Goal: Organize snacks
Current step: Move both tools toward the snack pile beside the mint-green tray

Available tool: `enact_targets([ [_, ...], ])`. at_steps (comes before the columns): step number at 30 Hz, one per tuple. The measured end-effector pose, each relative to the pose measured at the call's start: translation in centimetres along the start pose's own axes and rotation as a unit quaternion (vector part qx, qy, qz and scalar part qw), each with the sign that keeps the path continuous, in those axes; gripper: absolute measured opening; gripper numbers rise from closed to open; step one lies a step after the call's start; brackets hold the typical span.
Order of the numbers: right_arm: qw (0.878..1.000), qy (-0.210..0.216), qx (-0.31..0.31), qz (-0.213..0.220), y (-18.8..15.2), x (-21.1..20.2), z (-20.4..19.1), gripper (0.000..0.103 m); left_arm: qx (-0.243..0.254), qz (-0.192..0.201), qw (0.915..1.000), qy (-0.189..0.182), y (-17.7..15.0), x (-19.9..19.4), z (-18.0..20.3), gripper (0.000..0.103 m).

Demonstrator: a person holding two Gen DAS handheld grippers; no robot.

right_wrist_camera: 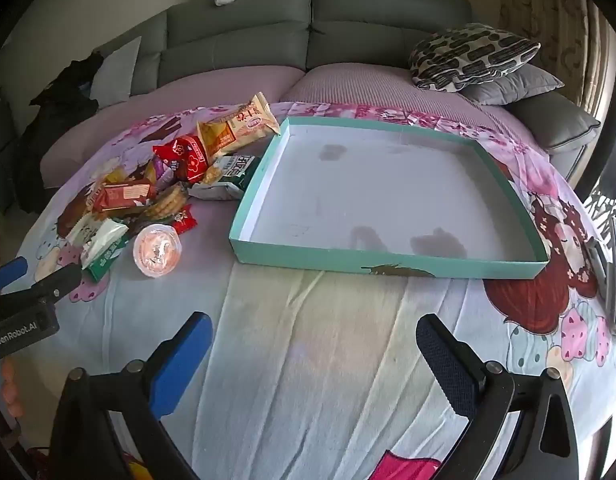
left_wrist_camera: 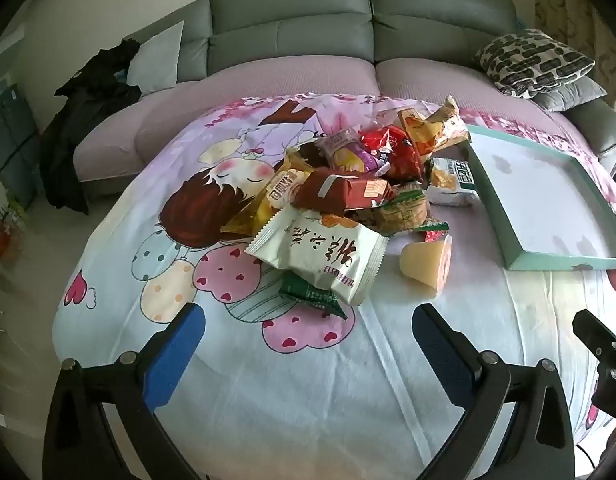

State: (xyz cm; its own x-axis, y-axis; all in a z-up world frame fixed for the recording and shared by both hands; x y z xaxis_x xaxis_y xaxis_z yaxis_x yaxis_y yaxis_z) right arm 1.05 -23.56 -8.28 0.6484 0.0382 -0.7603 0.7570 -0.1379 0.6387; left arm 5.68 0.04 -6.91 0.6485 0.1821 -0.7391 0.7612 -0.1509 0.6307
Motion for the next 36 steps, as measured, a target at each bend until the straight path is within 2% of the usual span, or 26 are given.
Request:
enact_targets([
  [13,1.0,0.003,-0.005,0.006,1.1,-0.2,-0.8,0.103,0.002,0.006,0.9998,-0.019,0.4,-0.2,0.4,0.103],
  [18,1.0,-0.001,-0.012,0.009,0.6,-0.3,-0.7,0.103,-0.009,0.023,0.9992,-0.031,0.7,-0.5,0.2,0.103],
  [26,1.0,-0.002,-0.019,0.01,0.7,-0.4,-0.8,0.103,-0.031,0.043,0.9982,-0.028,1.4,-0.9,-0.4,0.103],
  [36,0.999,0.003,-0.03,0.013,1.1,-0.5,-1.5,0.103,-0.039,0.046,0.9976,-0.032,1.7,-1.1,-0.7,0.103],
])
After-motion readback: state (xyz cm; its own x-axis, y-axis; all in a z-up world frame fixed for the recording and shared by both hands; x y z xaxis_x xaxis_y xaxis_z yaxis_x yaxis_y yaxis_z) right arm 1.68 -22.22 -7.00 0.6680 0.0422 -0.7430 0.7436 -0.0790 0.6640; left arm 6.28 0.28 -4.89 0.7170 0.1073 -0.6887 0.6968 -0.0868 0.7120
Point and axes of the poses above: each gripper's, at about its wrist camera, not at the fingertips, and x roughly the way its jaws point, z to its right, y to its top, the point moved 9 cm from there along x, roughly the way its jaws point, and after that the axes turned 10 degrees about y, right-handed, at the moved point
